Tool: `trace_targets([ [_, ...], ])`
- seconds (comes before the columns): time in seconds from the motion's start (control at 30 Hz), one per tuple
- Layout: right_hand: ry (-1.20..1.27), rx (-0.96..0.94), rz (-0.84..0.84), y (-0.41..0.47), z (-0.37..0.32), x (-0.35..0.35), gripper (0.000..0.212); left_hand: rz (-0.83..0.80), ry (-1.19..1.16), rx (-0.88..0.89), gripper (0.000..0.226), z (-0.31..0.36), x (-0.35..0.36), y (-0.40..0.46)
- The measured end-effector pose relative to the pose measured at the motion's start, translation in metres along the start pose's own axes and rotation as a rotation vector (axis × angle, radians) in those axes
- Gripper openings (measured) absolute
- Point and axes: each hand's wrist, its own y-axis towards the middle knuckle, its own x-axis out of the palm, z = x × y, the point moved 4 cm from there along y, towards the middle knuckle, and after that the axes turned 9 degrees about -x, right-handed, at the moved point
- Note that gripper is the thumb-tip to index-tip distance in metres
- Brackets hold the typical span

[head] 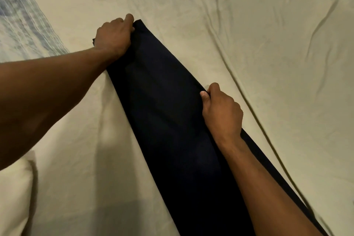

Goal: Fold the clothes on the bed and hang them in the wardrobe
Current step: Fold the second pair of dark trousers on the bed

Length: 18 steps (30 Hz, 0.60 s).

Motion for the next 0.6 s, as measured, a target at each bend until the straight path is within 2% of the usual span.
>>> trace_targets([
  [0.1,-0.068,-0.001,0.027,-0.003,-0.001,0.006,0.033,0.005,0.032,0.06,0.022,-0.004,0.001,-0.001],
  [0.17,-0.074,-0.011,0.058,-0.003,-0.002,0.01,0.035,0.02,0.014,0.021,0.026,-0.006,-0.001,-0.002],
  [0.3,-0.09,-0.043,0.114,-0.005,-0.001,0.011,0.033,0.16,-0.027,-0.015,0.04,0.003,-0.019,-0.02],
  [0.37,-0.082,-0.047,0.138,-0.005,-0.002,0.013,0.03,0.152,-0.194,0.145,0.047,0.022,-0.027,-0.052],
  [0.4,-0.074,-0.049,0.151,-0.004,-0.002,0.014,0.029,0.078,-0.251,0.294,0.051,0.03,-0.024,-0.074],
  [0.47,-0.068,-0.06,0.185,-0.003,-0.003,0.014,0.026,-0.129,-0.13,0.568,0.062,0.029,-0.006,-0.117],
  [0.5,-0.074,-0.066,0.193,-0.002,-0.003,0.013,0.027,-0.207,-0.03,0.567,0.068,0.014,0.005,-0.122],
  [0.53,-0.081,-0.062,0.179,-0.002,-0.003,0.012,0.028,-0.225,0.03,0.449,0.073,-0.007,0.01,-0.115],
  [0.6,-0.08,-0.014,0.116,-0.002,-0.002,0.011,0.029,-0.231,0.051,0.021,0.074,-0.048,0.011,-0.09],
])
